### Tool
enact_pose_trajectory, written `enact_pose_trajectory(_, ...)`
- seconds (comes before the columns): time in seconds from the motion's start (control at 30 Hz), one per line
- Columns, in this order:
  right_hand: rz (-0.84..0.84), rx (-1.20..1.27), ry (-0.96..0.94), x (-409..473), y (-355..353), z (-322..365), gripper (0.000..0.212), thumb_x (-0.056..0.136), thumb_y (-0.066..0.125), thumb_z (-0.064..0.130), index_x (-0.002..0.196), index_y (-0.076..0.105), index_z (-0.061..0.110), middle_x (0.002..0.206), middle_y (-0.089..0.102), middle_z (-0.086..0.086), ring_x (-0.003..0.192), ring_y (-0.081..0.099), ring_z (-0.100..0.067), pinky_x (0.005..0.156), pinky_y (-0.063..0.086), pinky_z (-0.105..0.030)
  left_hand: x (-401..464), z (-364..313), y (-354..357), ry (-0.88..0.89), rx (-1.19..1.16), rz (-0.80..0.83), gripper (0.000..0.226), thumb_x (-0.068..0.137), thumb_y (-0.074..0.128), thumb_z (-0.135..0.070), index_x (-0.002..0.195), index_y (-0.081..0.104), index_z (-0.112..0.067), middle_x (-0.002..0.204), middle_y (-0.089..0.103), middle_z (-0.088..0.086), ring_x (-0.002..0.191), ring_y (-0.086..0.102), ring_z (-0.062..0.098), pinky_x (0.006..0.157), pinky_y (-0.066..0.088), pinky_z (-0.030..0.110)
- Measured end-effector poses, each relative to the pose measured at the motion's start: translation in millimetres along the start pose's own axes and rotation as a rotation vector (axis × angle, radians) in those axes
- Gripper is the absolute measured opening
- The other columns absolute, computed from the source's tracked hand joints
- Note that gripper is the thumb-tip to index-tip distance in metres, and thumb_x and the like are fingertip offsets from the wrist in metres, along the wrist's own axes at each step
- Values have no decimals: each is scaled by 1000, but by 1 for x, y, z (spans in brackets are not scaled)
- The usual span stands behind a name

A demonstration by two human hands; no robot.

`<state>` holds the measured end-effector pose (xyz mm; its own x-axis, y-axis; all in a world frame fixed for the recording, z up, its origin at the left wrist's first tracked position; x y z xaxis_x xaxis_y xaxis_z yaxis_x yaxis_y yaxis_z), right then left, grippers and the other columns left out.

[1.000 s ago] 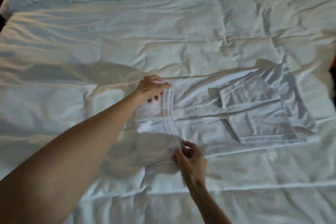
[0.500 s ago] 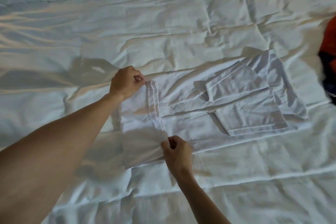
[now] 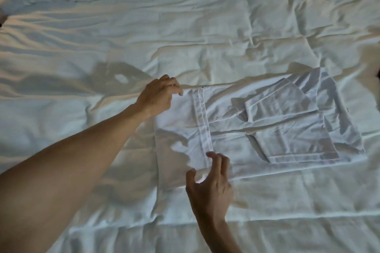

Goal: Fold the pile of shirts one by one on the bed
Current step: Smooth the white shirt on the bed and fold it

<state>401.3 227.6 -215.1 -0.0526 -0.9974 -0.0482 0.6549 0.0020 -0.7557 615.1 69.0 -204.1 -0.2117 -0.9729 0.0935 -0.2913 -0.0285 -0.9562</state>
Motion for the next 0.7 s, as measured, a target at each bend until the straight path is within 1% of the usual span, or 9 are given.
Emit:
enact_pose_trajectory(0.07, 91, -84, -118, -11, 21, 21, 26, 71, 64, 44, 91, 58, 29, 90, 59, 12, 54, 61, -17, 43, 39, -28, -28, 1, -1, 168, 121, 55, 53, 54, 66, 19, 93, 76, -15, 101, 70, -1, 94, 62, 28, 73, 47, 37)
enact_pose_trajectory(0.17, 290, -298, -143, -23, 68, 32, 53, 63, 50, 73, 83, 60, 25, 79, 58, 8, 67, 64, -20, 52, 47, -34, -59, 13, 8, 214, 191, 163, 69, 42, 67, 17, 101, 75, -18, 111, 71, -2, 105, 63, 25, 84, 46, 34)
enact_pose_trajectory(0.23, 346, -378, -152, -24, 86, 36, 66, 56, 42, 78, 79, 63, 19, 73, 58, 4, 65, 62, -21, 53, 50, -35, -66, 17, 15, 213, 205, 162, 75, 43, 65, 19, 109, 75, -15, 117, 71, 1, 111, 64, 26, 91, 52, 36)
enact_pose_trajectory(0.3, 352, -418, -193, -22, 93, 39, 57, 61, 45, 68, 73, 64, 16, 67, 60, 0, 60, 61, -22, 54, 50, -34, -66, 18, 20, 189, 216, 144, 71, 47, 70, 20, 109, 76, -14, 117, 72, 3, 111, 66, 28, 93, 54, 38)
enact_pose_trajectory(0.37, 386, -409, -223, -18, 95, 41, 28, 67, 60, 43, 66, 61, 15, 63, 61, -2, 59, 63, -23, 55, 51, -34, -63, 13, 18, 176, 223, 103, 57, 51, 78, 16, 99, 79, -14, 109, 75, 2, 105, 70, 27, 90, 54, 37)
enact_pose_trajectory(0.43, 395, -346, -237, -15, 91, 41, 15, 64, 63, 25, 58, 54, 15, 60, 62, -4, 58, 62, -25, 56, 50, -33, -60, 6, 11, 176, 175, 62, 45, 52, 80, 15, 89, 80, -13, 97, 77, 3, 93, 72, 27, 83, 57, 36)
enact_pose_trajectory(0.5, 398, -237, -252, -14, 81, 46, 20, 67, 59, 20, 55, 43, 16, 59, 60, -7, 58, 59, -27, 58, 50, -35, -60, 0, -3, 164, 90, 49, 38, 60, 76, 15, 87, 79, -11, 91, 77, 6, 87, 73, 28, 78, 59, 38)
enact_pose_trajectory(0.6, 267, -81, -337, -19, 50, 62, 25, 61, 55, 21, 55, 31, 20, 51, 53, -6, 51, 52, -27, 51, 46, -33, -68, -1, -19, 163, 92, 56, 28, 77, 66, 7, 95, 78, -12, 97, 76, 7, 94, 71, 29, 81, 57, 42)
enact_pose_trajectory(0.7, 296, -26, -321, -36, 29, 59, 20, 66, 49, 27, 53, 40, 15, 54, 57, -8, 56, 53, -30, 55, 48, -37, -91, -7, -33, 209, 182, 91, 32, 84, 46, -14, 95, 75, -20, 98, 75, 1, 99, 68, 26, 85, 51, 40)
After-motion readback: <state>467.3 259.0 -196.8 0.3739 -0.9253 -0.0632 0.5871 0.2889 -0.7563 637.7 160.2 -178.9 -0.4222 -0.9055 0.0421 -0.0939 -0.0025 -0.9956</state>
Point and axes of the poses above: each hand's wrist, its own x-axis towards the middle knuckle, its own y-axis out of the palm, z = x × y, the point moved 10 cm from there along x, towards the middle knuckle
